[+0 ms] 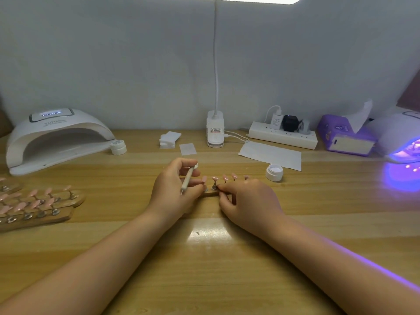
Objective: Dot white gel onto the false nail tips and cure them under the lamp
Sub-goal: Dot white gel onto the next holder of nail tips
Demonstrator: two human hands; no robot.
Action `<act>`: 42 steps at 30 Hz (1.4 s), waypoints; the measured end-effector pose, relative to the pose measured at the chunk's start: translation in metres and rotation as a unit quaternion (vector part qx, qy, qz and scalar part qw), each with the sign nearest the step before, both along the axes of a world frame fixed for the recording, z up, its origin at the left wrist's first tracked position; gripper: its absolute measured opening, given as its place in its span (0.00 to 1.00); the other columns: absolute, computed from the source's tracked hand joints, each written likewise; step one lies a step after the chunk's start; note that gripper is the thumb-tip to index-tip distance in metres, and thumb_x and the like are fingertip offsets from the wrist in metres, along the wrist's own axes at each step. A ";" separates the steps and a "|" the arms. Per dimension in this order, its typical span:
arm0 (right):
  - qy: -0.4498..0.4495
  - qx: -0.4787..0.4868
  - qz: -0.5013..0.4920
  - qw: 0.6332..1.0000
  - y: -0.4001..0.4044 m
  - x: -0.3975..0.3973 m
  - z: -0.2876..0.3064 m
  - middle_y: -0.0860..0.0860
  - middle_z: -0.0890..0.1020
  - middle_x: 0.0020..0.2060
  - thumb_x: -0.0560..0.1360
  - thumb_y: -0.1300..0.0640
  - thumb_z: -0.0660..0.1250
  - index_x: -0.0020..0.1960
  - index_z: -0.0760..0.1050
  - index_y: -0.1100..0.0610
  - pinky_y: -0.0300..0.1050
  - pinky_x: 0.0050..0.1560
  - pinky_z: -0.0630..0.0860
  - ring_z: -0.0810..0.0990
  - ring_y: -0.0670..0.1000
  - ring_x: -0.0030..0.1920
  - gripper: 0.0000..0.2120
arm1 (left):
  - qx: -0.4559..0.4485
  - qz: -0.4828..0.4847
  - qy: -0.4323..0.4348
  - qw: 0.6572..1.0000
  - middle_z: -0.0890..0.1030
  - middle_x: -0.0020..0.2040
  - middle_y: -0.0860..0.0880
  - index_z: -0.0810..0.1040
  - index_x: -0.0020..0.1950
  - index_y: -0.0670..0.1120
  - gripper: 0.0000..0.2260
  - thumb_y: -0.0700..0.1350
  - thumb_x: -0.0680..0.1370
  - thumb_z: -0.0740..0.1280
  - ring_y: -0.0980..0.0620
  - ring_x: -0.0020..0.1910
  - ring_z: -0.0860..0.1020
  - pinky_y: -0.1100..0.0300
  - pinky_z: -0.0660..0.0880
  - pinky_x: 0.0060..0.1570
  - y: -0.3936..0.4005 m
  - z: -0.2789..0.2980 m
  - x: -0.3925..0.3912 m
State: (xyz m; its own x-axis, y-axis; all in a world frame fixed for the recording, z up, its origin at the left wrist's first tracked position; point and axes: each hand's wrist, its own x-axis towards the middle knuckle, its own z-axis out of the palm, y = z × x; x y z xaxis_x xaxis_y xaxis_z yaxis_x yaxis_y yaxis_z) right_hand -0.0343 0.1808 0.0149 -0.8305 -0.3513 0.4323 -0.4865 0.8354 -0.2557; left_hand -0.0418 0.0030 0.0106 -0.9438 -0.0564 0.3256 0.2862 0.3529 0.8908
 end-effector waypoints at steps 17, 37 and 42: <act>-0.144 -0.109 -0.182 0.967 0.102 -0.040 0.010 0.50 0.71 0.65 0.69 0.42 0.72 0.76 0.55 0.53 0.53 0.66 0.67 0.66 0.54 0.67 0.43 | 0.137 0.048 0.018 0.989 0.84 0.44 0.49 0.78 0.53 0.48 0.05 0.41 0.78 0.67 0.55 0.41 0.83 0.68 0.77 0.40 -0.001 0.008 0.006; 0.051 -0.263 0.058 0.962 0.051 -0.008 0.014 0.45 0.77 0.48 0.66 0.61 0.77 0.66 0.64 0.49 0.32 0.50 0.74 0.77 0.42 0.49 0.35 | 0.173 0.020 0.121 0.977 0.81 0.38 0.55 0.79 0.51 0.49 0.08 0.51 0.77 0.64 0.58 0.37 0.80 0.69 0.76 0.38 0.015 0.029 0.029; 0.008 -0.232 0.114 0.966 0.030 0.007 0.003 0.47 0.78 0.48 0.66 0.62 0.78 0.67 0.65 0.54 0.30 0.49 0.73 0.77 0.42 0.48 0.35 | 0.124 -0.022 0.126 0.984 0.81 0.36 0.56 0.79 0.49 0.48 0.07 0.50 0.76 0.64 0.59 0.36 0.79 0.68 0.75 0.37 0.028 0.023 0.041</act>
State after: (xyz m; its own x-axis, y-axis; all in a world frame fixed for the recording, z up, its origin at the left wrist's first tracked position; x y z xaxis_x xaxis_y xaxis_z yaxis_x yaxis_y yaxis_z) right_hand -0.0269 0.2113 0.0180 -0.7457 -0.2903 0.5997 -0.6521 0.5030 -0.5673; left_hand -0.0003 0.0314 0.0337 -0.8385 -0.1249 0.5304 0.5185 0.1169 0.8471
